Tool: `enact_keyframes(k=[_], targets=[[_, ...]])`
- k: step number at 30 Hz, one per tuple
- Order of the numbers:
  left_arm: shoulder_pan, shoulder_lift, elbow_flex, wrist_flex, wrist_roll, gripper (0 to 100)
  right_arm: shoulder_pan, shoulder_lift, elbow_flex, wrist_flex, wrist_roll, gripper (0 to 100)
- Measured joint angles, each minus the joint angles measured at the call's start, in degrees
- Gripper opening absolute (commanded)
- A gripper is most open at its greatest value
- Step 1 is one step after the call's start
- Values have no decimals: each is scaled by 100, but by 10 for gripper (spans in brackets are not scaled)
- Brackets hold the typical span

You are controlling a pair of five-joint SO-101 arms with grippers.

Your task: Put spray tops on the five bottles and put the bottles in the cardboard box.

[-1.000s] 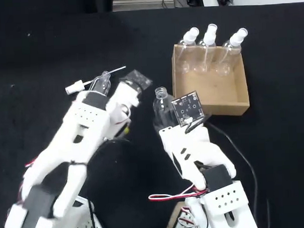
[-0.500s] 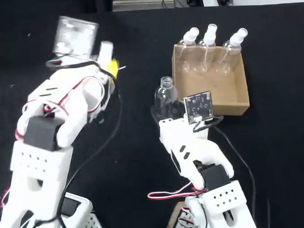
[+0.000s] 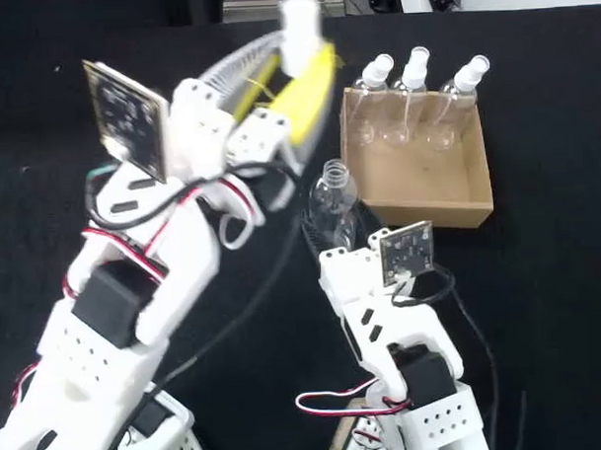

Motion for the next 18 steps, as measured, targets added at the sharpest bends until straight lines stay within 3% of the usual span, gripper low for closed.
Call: enact_keyframes(k=[13,18], targets=[[316,9,18,-88,26,30,0,-9,0,-9,9,10],[316,457,18,-492,35,30,0,-9,0,-9,9,10]])
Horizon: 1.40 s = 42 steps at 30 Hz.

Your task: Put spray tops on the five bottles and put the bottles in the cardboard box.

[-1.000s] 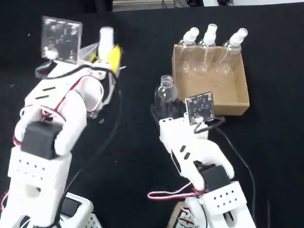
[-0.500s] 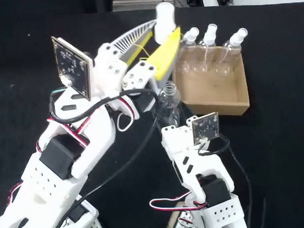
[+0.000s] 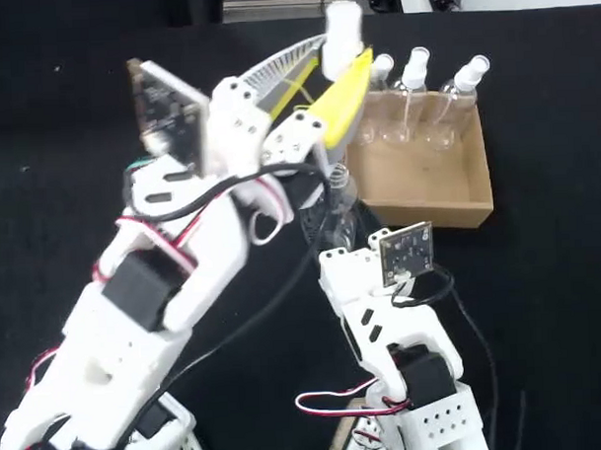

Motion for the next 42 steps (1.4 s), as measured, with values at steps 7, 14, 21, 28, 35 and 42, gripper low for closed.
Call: enact_keyframes(k=[7,14,21,28,35,42], targets=[[35,264,88,-44,0,30,0,0,0,0,0,10],[44,264,202,404,70,30,0,0,0,0,0,10],[-26,264,905,475,721,91,0,0,0,0,0,10],[-158,167,1653,527,1125,190,0,0,0,0,0,10],[-202,-870,1697,1380,1336,191,0,0,0,0,0,10],[-431,-1626,1697,1890,730,188,0,0,0,0,0,10]])
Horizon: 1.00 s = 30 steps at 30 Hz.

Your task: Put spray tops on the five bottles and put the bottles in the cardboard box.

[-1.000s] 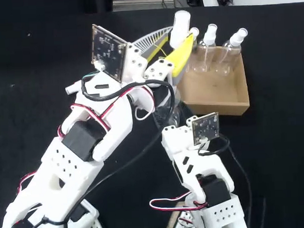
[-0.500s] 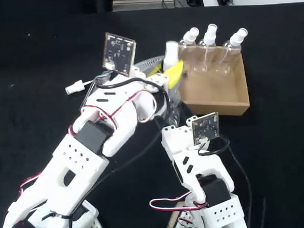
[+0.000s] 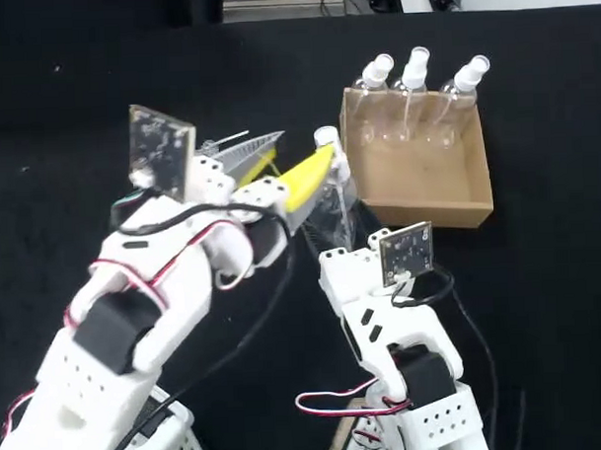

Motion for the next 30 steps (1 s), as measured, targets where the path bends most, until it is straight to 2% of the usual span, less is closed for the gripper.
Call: enact_keyframes(k=[5,8,12,14,17,23,27,30], targets=[[-492,-571,0,273,-62,191,18,0,0,0,0,10],[-1196,-967,62,571,-70,191,290,0,62,0,0,10],[-2400,-1248,809,809,-70,191,967,0,44,44,0,11],[-3015,-1292,1477,668,-70,191,1389,0,-220,387,0,11],[-3604,-1336,2708,-70,-70,189,1899,0,-747,862,0,11],[-3719,-1363,4923,-1829,-70,188,2910,0,-1345,703,756,11],[-3684,-1363,5521,-2251,-70,188,3771,9,-1468,255,1125,11],[-3376,-1363,5688,-2321,-62,188,4299,316,-1565,-211,1336,11]])
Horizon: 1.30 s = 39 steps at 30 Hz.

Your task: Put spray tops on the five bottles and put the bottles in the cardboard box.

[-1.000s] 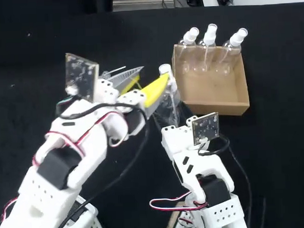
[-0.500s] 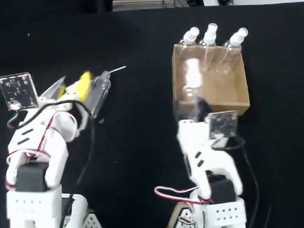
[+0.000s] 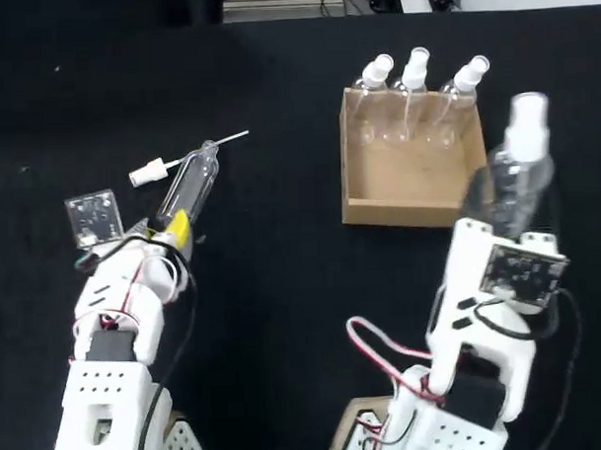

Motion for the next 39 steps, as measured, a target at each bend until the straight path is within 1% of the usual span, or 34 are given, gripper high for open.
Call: enact_keyframes(k=[4,8,13,16,23,29,34,39], targets=[[396,-9,255,-18,0,188,651,985,-167,-695,35,11],[765,-9,396,-18,0,188,1134,2189,-176,-1644,62,11],[888,-9,404,-18,-9,188,1582,3798,-185,-3042,70,11],[888,-9,404,-18,-9,188,1758,4879,-193,-4018,70,11],[888,-9,404,-18,-9,188,1925,7341,-193,-6426,70,11],[888,-9,404,-18,-9,188,2127,9143,-378,-8273,70,11],[888,-9,501,-18,-9,188,2330,10453,-862,-9213,70,11],[888,-9,510,-18,-9,188,2558,11719,-1530,-9653,70,11]])
